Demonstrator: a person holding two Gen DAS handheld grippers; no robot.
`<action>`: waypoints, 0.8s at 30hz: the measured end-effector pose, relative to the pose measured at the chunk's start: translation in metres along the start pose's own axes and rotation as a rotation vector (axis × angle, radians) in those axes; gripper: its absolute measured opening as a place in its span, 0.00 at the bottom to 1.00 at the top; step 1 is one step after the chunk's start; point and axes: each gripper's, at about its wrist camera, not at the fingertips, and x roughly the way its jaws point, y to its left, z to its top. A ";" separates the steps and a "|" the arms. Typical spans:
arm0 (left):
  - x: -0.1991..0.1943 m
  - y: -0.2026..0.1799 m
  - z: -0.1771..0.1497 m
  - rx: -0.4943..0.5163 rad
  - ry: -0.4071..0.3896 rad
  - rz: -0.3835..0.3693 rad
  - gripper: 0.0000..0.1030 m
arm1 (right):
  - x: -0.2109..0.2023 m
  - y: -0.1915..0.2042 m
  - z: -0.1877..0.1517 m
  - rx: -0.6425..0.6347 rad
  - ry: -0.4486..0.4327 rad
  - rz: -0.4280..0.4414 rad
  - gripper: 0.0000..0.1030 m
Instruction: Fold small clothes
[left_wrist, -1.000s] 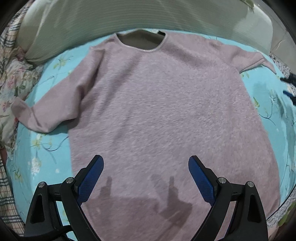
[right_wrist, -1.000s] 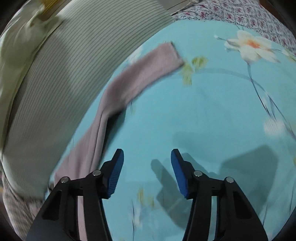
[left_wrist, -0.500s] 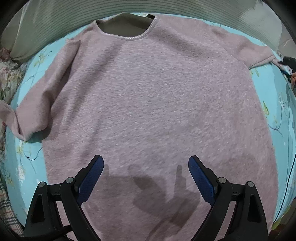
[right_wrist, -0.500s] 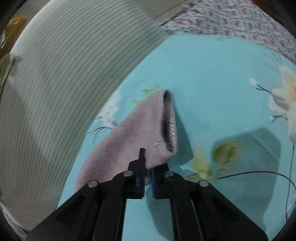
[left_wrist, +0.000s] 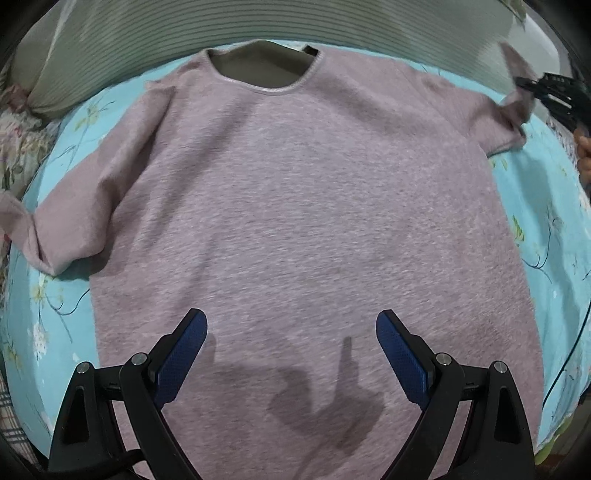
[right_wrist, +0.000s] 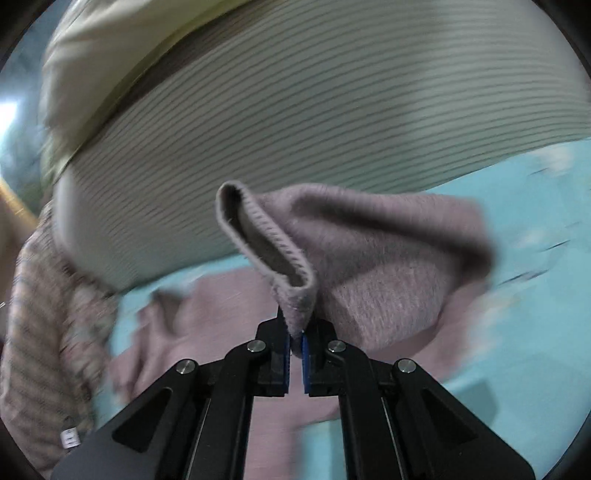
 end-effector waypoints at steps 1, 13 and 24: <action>-0.002 0.005 -0.002 -0.008 -0.005 -0.002 0.91 | 0.016 0.021 -0.011 -0.002 0.029 0.047 0.05; -0.014 0.064 -0.020 -0.119 -0.072 -0.155 0.91 | 0.175 0.173 -0.130 -0.049 0.349 0.310 0.05; -0.004 0.118 -0.001 -0.245 -0.114 -0.292 0.91 | 0.225 0.202 -0.160 -0.032 0.575 0.360 0.42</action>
